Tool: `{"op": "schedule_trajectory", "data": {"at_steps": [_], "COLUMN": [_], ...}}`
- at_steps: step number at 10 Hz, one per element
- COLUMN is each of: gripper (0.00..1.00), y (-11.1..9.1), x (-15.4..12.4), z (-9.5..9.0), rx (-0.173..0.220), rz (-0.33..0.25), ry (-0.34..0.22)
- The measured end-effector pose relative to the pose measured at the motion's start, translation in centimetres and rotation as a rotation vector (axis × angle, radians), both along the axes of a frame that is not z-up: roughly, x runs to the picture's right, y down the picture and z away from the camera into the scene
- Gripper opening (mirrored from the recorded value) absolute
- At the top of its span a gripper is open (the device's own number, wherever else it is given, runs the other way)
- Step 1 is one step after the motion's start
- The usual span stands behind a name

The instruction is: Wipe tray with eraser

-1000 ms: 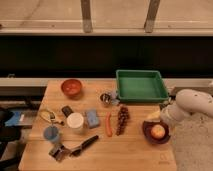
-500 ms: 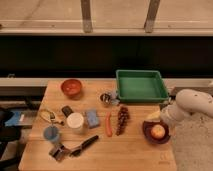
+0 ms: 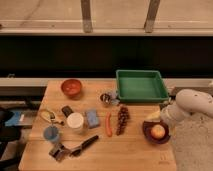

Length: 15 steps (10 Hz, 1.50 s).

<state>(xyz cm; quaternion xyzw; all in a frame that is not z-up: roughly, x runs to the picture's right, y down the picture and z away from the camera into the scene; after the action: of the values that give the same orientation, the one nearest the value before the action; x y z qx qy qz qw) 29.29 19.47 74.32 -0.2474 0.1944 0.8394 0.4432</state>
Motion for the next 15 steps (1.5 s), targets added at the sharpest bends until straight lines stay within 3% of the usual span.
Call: {"op": "schedule_trajectory", "data": {"at_steps": [8,10,12,15], "gripper": [0.80,0.80,0.80,0.80], "y": [0.0,-0.4,-2.8,-7.1], "x": [0.0,0.0,-0.7,-5.8], "z": [0.0,-0.1,0.4,1.8], "rx": [0.000,0.016,0.054,0.100], "rz": [0.000,-0.009,-0.070,-0.222], "ry": [0.000,-0.003,-0.041,-0.110]}}
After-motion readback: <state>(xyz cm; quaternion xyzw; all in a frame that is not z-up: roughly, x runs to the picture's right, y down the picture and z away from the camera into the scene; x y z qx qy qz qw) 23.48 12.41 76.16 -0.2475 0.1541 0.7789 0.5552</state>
